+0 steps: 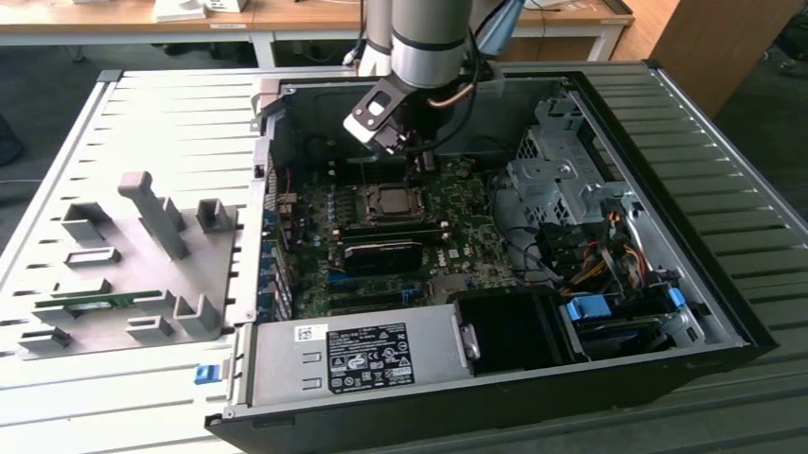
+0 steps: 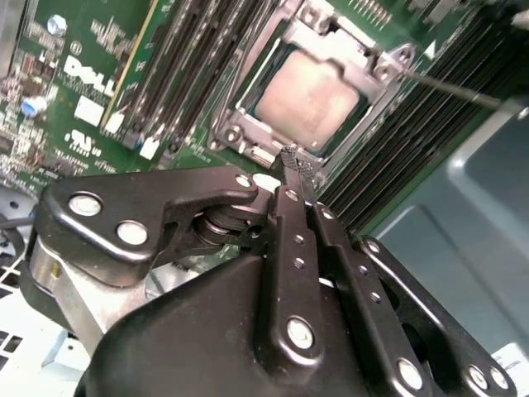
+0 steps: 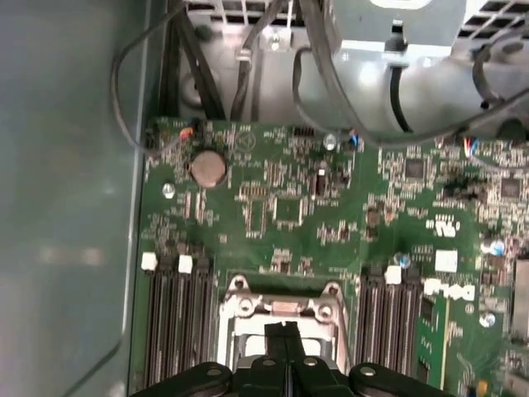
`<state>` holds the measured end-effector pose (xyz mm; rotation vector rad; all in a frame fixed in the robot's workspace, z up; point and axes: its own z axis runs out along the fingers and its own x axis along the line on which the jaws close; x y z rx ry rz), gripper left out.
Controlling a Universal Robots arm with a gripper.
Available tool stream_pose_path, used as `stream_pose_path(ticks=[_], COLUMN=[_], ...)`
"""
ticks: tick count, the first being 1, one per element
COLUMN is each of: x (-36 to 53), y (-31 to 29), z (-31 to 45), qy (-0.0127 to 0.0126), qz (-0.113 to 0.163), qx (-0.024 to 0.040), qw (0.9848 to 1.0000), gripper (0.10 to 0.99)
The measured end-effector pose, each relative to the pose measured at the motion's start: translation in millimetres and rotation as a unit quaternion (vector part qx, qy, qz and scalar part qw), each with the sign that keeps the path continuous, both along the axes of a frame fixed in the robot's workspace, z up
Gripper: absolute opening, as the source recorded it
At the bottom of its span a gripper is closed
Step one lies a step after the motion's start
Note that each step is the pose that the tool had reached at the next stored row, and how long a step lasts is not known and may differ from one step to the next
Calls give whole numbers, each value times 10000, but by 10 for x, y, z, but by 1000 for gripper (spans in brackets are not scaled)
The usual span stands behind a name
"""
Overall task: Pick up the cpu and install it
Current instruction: 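Close the cpu cover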
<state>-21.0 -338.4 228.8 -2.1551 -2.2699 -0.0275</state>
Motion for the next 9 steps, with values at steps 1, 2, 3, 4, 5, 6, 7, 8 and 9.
stream_pose_path(ticks=[1, 2, 3, 4, 5, 6, 7, 8, 9], x=[-27, -52, -77, -105, -129, -154, -178, -193, -206], y=[0, 0, 0, 0, 0, -1, -1, -5, -13], z=[-1, -3, -4, -7, -10, -13, -16, -19, -24], qy=[0, 0, 0, 0, 0, 0, 0, 1, 1], qz=[1, 1, 1, 0, 0, 0, 1, 0, 0], qx=[0, 0, 0, 0, 0, 0, 0, -2, -2], qw=[10000, 10000, 10000, 10000, 10000, 10000, 10000, 10000, 10000], gripper=[122, 122, 122, 122, 122, 122, 122, 122, 122])
